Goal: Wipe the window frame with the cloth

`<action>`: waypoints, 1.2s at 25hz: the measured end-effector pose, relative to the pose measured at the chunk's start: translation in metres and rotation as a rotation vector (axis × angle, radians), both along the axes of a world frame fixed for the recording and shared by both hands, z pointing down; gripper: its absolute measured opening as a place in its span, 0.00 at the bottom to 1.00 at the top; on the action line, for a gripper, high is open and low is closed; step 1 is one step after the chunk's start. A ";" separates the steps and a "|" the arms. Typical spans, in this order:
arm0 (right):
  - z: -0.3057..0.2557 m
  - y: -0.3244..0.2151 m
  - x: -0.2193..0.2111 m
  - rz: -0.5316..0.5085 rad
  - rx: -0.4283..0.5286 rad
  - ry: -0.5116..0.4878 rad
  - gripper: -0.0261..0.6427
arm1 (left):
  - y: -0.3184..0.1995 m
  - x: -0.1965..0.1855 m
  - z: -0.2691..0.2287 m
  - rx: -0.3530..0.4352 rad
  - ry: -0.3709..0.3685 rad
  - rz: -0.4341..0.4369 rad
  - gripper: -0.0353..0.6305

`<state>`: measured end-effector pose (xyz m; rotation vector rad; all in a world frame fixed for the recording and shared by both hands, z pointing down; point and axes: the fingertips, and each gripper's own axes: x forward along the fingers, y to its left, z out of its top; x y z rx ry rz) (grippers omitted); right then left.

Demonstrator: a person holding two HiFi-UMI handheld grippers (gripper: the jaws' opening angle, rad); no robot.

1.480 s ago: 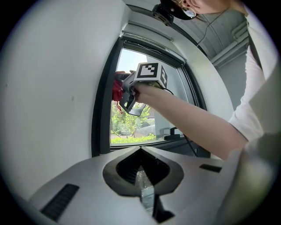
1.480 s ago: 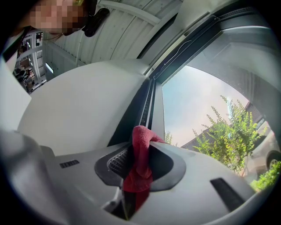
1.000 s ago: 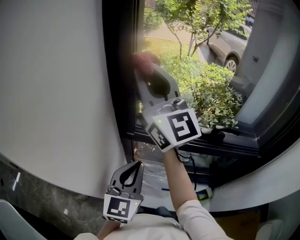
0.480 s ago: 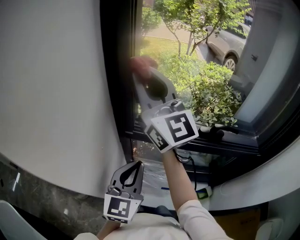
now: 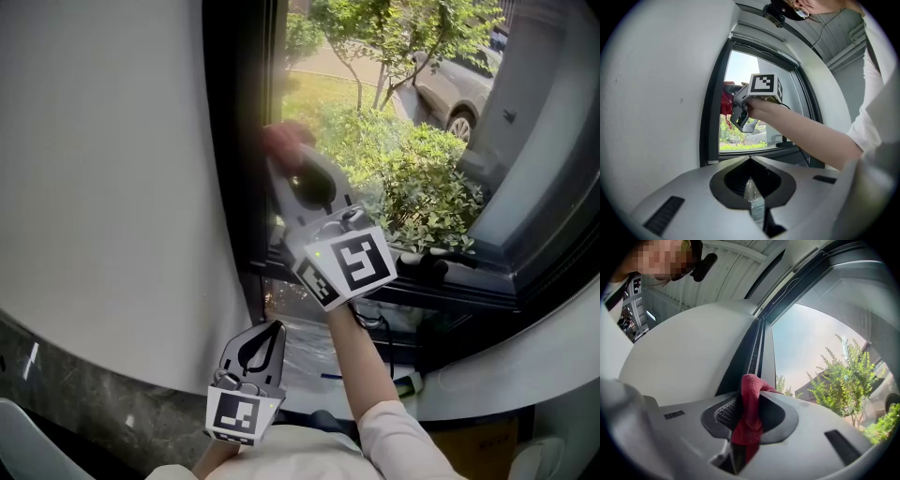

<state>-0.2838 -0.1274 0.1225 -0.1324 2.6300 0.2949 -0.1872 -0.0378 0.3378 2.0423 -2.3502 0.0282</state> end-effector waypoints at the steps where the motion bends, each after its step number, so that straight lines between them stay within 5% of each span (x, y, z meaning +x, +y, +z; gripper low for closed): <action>1: 0.002 0.000 0.000 -0.001 -0.001 0.005 0.18 | 0.000 0.000 -0.001 0.006 -0.001 -0.001 0.06; 24: 0.033 -0.001 -0.002 0.005 -0.031 0.053 0.18 | 0.003 -0.002 -0.002 0.033 -0.010 0.005 0.06; 30: 0.041 -0.001 -0.001 0.003 -0.038 0.065 0.18 | 0.004 0.000 0.005 -0.011 -0.002 0.005 0.06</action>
